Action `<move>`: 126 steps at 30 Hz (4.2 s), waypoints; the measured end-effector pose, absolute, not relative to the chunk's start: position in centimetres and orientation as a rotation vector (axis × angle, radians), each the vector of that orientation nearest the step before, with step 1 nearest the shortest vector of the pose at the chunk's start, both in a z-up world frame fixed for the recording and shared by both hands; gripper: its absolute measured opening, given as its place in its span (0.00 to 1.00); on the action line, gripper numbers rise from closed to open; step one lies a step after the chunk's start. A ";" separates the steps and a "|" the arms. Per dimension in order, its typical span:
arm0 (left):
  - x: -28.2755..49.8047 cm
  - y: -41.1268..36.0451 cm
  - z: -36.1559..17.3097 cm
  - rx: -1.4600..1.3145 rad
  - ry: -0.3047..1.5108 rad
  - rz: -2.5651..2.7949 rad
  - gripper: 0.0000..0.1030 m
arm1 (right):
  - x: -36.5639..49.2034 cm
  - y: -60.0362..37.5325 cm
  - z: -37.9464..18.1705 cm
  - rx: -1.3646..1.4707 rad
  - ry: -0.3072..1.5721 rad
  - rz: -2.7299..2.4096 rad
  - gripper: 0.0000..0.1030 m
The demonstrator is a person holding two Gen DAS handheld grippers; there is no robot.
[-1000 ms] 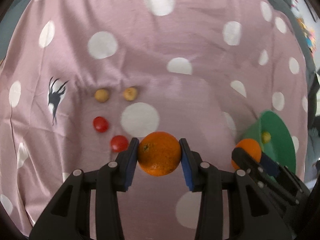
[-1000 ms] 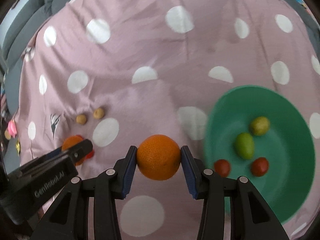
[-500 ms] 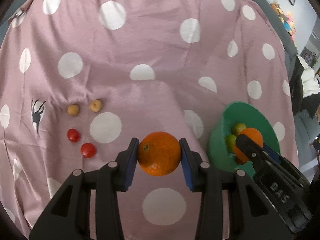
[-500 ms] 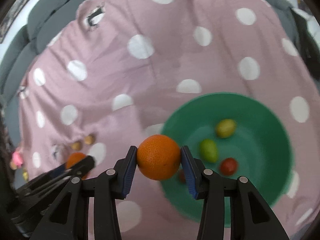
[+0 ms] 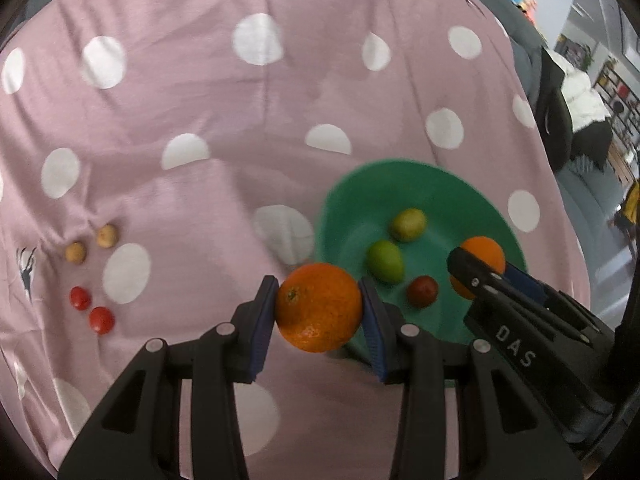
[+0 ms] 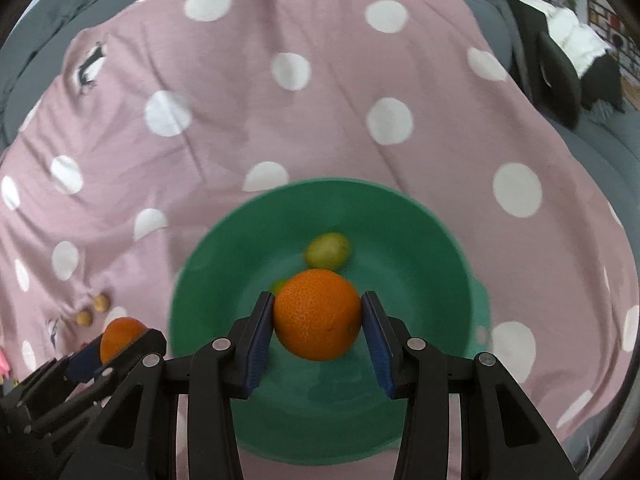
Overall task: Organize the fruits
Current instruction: 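Carry both oranges over the green bowl with both grippers, then open both grippers to drop the oranges into the bowl, then close the left gripper on a cherry tomato while the right gripper grasps another, then carry both cherry tomatoes over the green bowl with both grippers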
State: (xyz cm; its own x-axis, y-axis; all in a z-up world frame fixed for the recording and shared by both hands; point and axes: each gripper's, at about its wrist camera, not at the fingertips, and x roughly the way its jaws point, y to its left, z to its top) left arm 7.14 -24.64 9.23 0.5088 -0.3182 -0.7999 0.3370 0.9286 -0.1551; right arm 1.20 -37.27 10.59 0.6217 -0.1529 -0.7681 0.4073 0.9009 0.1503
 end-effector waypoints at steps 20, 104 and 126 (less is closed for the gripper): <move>7.3 -26.6 8.9 -0.001 0.967 -0.471 0.44 | 1.0 -40.0 9.0 0.358 0.897 -0.428 0.45; 15.3 0.6 1.3 -0.444 1.132 0.079 0.25 | 12.7 -13.3 2.7 0.054 1.065 0.330 0.31; 12.1 -5.7 4.1 -0.277 1.054 0.000 0.25 | 10.5 -20.2 5.7 0.202 0.996 0.154 0.31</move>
State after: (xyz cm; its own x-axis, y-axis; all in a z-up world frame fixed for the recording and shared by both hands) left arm 12.12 -5.66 4.10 0.4976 -0.1325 -0.8573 -0.1318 0.9652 -0.2256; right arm 10.47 -20.15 5.72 0.5354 0.2204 -0.8153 -0.0365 0.9705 0.2383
